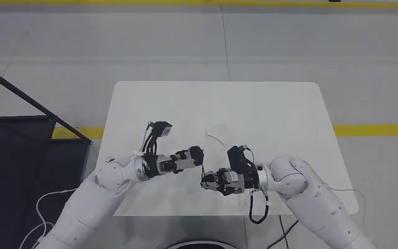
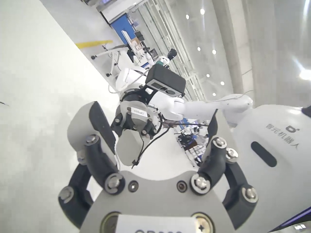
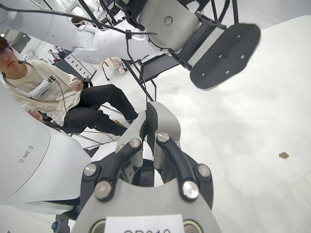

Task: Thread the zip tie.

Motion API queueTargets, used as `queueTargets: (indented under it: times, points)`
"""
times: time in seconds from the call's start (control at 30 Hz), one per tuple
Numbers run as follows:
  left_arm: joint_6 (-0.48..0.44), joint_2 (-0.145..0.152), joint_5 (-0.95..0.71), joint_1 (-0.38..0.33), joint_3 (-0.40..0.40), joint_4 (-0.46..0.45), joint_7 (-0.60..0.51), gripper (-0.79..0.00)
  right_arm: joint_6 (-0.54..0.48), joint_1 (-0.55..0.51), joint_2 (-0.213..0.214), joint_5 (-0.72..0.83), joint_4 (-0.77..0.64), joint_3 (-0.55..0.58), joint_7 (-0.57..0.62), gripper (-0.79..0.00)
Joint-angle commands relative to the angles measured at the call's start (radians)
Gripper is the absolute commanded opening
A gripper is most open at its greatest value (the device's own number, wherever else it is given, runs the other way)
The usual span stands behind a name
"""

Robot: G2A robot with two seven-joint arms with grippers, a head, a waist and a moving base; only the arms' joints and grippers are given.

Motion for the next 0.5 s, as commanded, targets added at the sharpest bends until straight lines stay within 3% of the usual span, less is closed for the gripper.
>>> queueTargets:
  times: [0.0, 0.13, 0.3, 0.47]
  points:
    - [0.039, -0.003, -0.070, -0.019, 0.006, 0.025, -0.047, -0.117, 0.000, 0.002, 0.000, 0.000, 0.002, -0.001, -0.001, -0.785]
    - [0.091, -0.011, -0.193, -0.045, 0.019, 0.067, -0.141, -0.262, 0.002, 0.004, 0.000, 0.000, 0.004, -0.002, -0.002, -0.785]
    - [0.125, -0.019, -0.216, -0.069, 0.030, 0.102, -0.192, -0.394, 0.000, 0.006, 0.001, -0.003, 0.005, -0.003, -0.005, -0.785]
    - [0.130, -0.027, -0.213, -0.077, 0.040, 0.109, -0.215, -0.413, 0.005, 0.007, 0.001, -0.006, 0.004, -0.004, -0.004, -0.785]
